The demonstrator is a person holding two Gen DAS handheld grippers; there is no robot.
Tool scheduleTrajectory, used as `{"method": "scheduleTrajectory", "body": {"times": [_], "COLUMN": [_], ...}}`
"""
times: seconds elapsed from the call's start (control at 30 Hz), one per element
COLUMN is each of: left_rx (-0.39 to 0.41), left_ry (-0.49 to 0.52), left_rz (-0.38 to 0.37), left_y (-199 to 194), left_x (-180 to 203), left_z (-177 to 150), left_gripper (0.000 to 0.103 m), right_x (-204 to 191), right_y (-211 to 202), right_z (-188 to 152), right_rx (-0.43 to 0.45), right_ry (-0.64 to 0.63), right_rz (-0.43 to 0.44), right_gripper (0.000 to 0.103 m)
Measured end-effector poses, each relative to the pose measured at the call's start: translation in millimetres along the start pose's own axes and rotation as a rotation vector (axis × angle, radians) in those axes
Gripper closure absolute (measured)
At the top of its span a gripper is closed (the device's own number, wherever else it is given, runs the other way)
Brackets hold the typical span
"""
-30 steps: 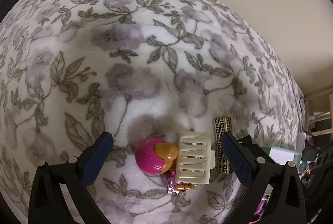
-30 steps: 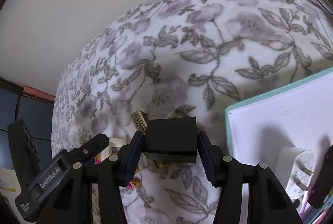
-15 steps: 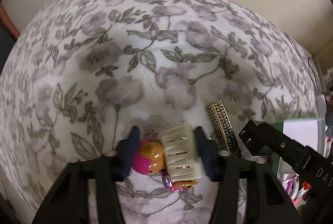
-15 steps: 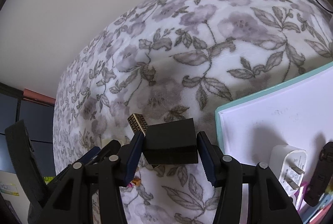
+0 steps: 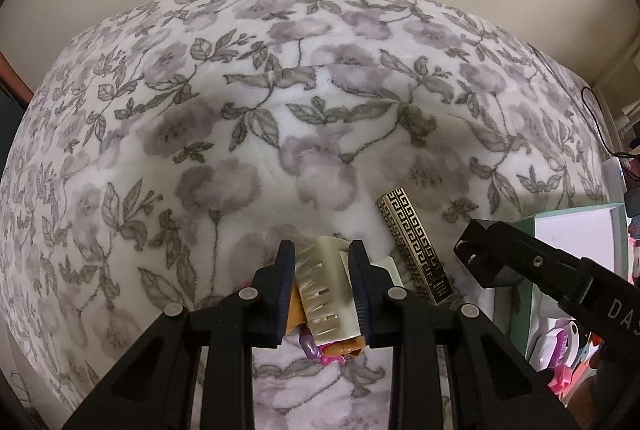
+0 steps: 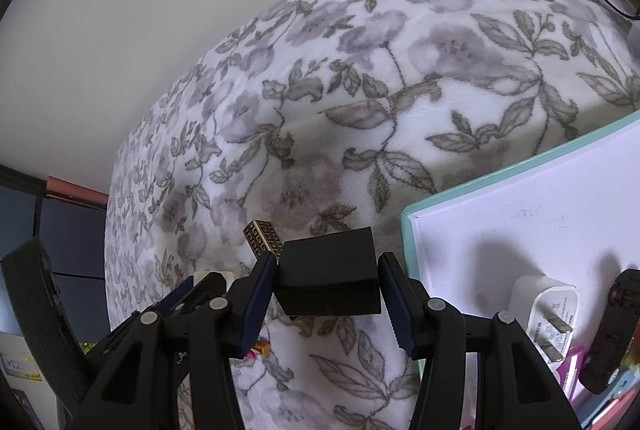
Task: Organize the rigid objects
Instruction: 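Carry cream clip with left tool while right tool carries black charger to tray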
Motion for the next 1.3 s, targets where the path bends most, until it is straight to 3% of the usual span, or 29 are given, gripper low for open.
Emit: {"method": "scheduleTrajectory", "body": {"times": [0.47,0.87,1.3], "left_rx": [0.156,0.245,0.243], "left_ry": [0.008,0.122,0.219], "left_rz": [-0.022,-0.084,-0.174], "left_y": [-69.5,-117.3,-125.9], "left_x": [8.7,75.8,149.3], "left_z": [9.1,-7.6,-43.1], "left_gripper": [0.075,0.075,0.075], "right_x": [-6.7,42.7,119.4], "right_y": [-45.2,-114.3,-162.8], "right_z": [-3.9,-13.3,-50.3], "right_rx": [0.065,0.158,0.2], "right_ry": [-0.017,0.077,0.15], "right_rz": [0.032,0.0,-0.175], "right_gripper": [0.048,0.047,0.048]}}
Point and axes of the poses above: each gripper's, at about its wrist camera, not at the fingertips, and y roughly the way its jaws point, x to its right, z to its top, the point moved 7 cm from there along y, roughly the way its jaws point, and after that the axes turned 12 degrees about -x, right-handed, at the moved point
